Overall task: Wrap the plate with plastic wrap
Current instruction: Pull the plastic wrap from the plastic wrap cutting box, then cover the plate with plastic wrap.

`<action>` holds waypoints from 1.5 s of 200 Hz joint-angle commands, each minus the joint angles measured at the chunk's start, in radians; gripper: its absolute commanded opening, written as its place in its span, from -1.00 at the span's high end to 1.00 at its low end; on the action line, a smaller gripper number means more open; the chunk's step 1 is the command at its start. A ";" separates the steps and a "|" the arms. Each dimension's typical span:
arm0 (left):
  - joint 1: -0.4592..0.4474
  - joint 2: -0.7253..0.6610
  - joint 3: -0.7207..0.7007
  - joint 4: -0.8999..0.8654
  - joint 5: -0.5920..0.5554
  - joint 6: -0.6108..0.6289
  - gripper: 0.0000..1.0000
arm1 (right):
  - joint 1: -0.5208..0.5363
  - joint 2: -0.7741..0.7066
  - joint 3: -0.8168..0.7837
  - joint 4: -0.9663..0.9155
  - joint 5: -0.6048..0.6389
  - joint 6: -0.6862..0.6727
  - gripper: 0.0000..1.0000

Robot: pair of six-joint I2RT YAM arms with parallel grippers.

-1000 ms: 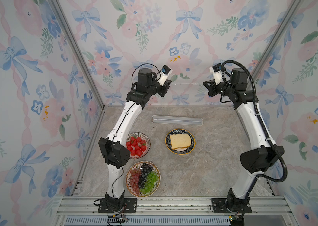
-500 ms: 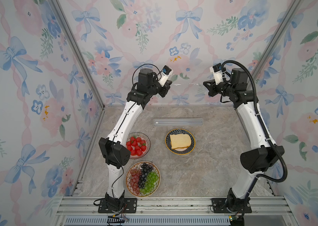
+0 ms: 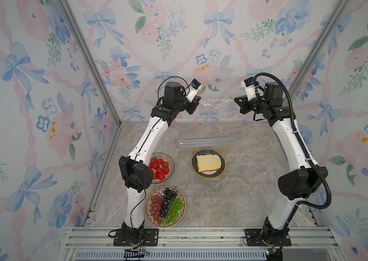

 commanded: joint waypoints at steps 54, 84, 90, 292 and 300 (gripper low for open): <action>-0.012 -0.154 -0.147 0.048 0.002 0.033 1.00 | -0.003 -0.124 -0.131 0.062 -0.007 0.022 1.00; -0.054 -0.295 -0.366 0.050 -0.044 0.063 1.00 | 0.013 -0.249 -0.324 0.109 0.005 0.040 1.00; -0.068 -0.326 -0.414 0.051 -0.064 0.067 1.00 | 0.021 -0.276 -0.367 0.116 0.010 0.044 1.00; -0.373 -0.747 -1.628 0.437 -0.138 -0.373 1.00 | 0.165 -0.849 -1.377 -0.013 0.315 0.421 1.00; -0.380 -0.734 -1.637 0.449 -0.134 -0.384 1.00 | 0.167 -0.851 -1.396 -0.015 0.315 0.436 1.00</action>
